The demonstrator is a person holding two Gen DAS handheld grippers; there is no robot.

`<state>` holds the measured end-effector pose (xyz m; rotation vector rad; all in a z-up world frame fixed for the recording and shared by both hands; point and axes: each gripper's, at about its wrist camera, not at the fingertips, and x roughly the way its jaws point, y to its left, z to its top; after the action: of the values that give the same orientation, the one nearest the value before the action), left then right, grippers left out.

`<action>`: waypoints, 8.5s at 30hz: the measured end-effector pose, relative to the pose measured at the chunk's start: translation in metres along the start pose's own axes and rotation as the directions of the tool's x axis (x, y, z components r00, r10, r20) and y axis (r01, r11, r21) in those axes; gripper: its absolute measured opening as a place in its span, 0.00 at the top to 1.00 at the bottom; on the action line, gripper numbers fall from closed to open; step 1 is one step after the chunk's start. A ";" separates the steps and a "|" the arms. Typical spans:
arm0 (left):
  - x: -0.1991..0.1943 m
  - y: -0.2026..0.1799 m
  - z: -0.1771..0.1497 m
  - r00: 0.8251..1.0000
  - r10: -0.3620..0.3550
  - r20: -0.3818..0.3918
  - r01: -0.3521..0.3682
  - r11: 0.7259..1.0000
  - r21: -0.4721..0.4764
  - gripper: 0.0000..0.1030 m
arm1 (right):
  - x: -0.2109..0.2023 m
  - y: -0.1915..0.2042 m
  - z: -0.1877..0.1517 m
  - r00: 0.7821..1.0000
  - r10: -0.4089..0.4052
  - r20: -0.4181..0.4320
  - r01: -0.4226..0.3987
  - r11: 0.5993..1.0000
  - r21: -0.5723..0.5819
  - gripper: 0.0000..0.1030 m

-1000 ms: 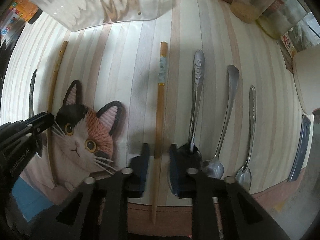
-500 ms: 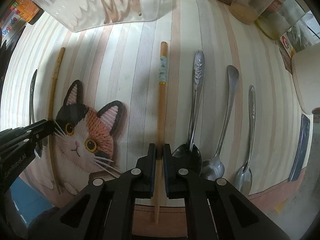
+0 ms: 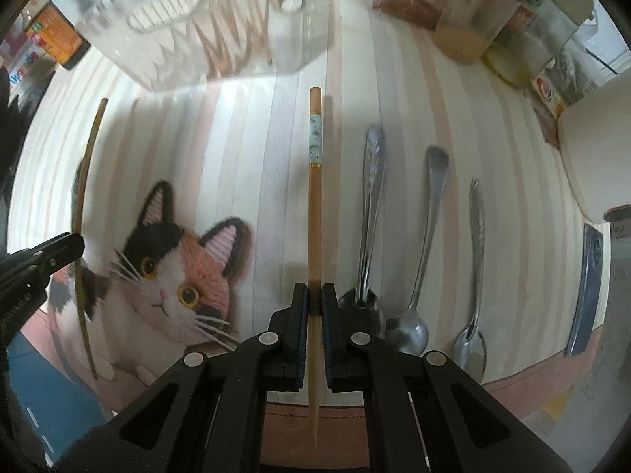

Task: Organize utensils
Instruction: 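Carry both chopsticks into the clear basket and open both grippers, then withdraw both grippers from the basket and move them toward the steel spoons, then close the left gripper on a steel spoon handle while the right gripper grasps another spoon, then carry both spoons into the clear basket and open both grippers, then return both grippers to the remaining spoons and close each on one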

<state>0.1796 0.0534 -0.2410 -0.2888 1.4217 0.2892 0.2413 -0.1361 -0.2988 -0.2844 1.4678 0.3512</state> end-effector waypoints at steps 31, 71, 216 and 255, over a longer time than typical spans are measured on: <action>-0.159 -0.013 0.142 0.931 -0.187 0.314 0.199 0.980 -0.005 0.96 | -0.167 -0.041 0.139 0.911 0.187 0.368 -0.204 0.979 0.005 0.93; -0.084 -0.018 0.196 0.969 0.024 0.247 -0.017 0.999 -0.031 0.32 | -0.091 -0.024 0.226 0.959 0.140 0.245 -0.150 0.988 0.024 0.44; -0.090 -0.010 0.197 0.974 -0.173 0.146 0.176 0.984 -0.006 0.92 | -0.067 -0.050 0.227 0.903 0.401 0.152 -0.427 0.872 0.240 0.93; 0.030 -0.226 -0.002 0.989 -0.059 -0.133 0.100 0.942 0.321 0.43 | -0.003 -0.221 -0.039 0.997 0.032 -0.076 -0.003 0.936 0.353 0.93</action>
<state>0.2641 -0.1569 -0.2660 -0.0913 1.5479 -0.0344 0.2939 -0.3537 -0.3045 0.0046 1.5833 0.0853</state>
